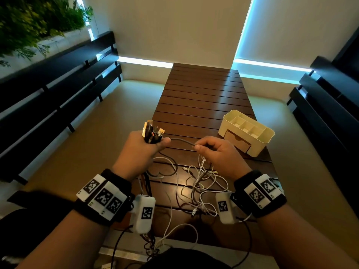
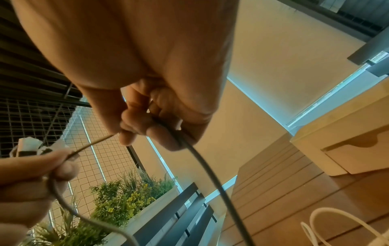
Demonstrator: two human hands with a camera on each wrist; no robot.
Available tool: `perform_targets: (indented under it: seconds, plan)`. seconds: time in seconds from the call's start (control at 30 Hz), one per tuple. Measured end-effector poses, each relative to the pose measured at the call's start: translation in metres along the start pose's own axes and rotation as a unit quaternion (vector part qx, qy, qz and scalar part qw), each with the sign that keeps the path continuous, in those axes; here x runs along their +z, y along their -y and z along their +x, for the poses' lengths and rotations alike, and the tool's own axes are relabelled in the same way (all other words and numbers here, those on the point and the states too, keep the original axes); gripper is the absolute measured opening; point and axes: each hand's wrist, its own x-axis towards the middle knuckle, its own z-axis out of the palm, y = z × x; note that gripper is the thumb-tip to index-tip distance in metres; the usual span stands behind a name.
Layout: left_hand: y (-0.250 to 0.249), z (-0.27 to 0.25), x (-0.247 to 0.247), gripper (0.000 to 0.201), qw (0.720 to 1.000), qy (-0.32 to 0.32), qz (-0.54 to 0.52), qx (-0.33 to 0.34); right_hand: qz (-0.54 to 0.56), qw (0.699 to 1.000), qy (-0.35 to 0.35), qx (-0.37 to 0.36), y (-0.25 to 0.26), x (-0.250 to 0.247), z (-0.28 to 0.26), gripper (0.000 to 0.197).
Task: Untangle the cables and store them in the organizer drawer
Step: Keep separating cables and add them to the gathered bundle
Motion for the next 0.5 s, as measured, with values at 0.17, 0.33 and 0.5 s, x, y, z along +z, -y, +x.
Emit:
perform_targets:
  seconds: [0.17, 0.33, 0.5]
  plan:
    - [-0.004, 0.001, 0.009, 0.002, 0.995, -0.001, 0.087, 0.048, -0.078, 0.995, 0.043, -0.05, 0.01, -0.001, 0.011, 0.013]
    - [-0.009, -0.001, 0.019, 0.024, 0.981, 0.09, 0.147, 0.095, -0.063, 0.993, 0.047, -0.091, 0.021, 0.007, 0.019, 0.01]
    - [-0.011, 0.001, 0.011, 0.024, 0.986, 0.071, 0.128, 0.081, -0.016, 0.997, 0.041, -0.066, 0.014, 0.008, 0.014, 0.01]
